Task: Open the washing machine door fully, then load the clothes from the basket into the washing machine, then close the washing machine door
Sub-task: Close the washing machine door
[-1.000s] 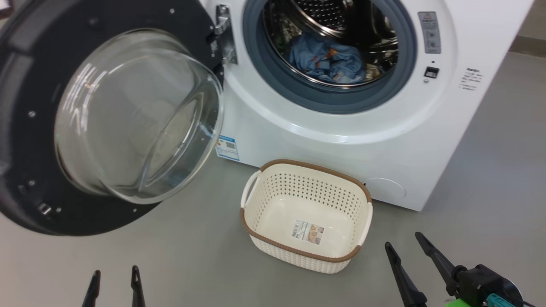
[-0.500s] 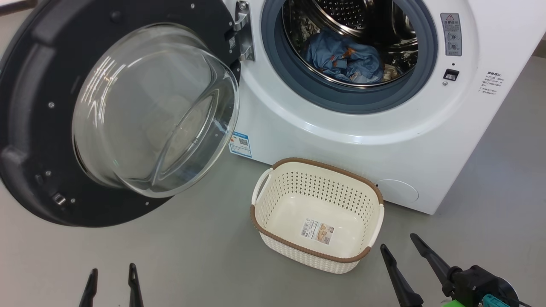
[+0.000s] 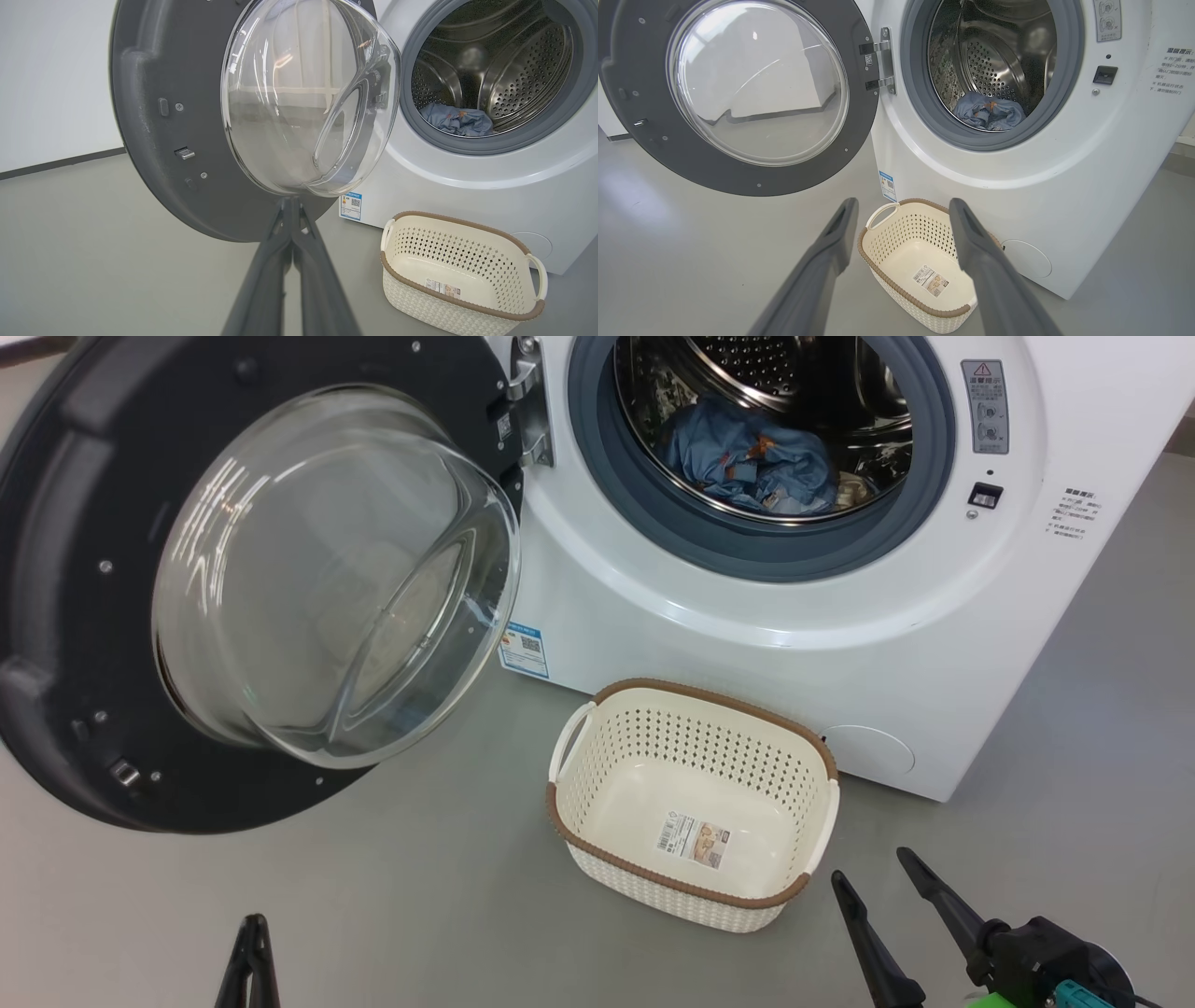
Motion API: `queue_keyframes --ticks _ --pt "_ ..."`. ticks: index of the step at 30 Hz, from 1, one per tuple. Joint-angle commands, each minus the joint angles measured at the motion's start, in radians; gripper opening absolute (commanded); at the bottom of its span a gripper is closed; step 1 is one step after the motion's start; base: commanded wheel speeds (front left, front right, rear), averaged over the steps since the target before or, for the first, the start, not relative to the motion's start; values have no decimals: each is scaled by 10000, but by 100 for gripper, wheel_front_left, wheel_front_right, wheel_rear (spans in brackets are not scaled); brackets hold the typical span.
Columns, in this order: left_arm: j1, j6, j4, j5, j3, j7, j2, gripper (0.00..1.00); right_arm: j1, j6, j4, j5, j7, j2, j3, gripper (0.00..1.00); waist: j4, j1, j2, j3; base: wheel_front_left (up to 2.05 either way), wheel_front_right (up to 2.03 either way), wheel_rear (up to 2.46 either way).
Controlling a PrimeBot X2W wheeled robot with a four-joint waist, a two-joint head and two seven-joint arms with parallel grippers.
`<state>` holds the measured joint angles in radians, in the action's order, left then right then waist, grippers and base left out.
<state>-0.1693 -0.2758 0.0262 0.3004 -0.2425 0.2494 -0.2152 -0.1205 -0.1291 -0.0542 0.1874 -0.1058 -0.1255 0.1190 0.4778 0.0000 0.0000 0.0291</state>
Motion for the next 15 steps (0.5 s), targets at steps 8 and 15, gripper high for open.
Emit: queue_keyframes --ticks 8,15 --pt "463 865 479 938 751 124 591 0 378 -16 -248 85 -5 -78 211 100 48 0 0 -90 0 0 0" --pt "350 2838 686 3841 1531 124 1344 0 424 -16 -288 81 32 -108 192 100 39 0 0 -68 0 0 0"
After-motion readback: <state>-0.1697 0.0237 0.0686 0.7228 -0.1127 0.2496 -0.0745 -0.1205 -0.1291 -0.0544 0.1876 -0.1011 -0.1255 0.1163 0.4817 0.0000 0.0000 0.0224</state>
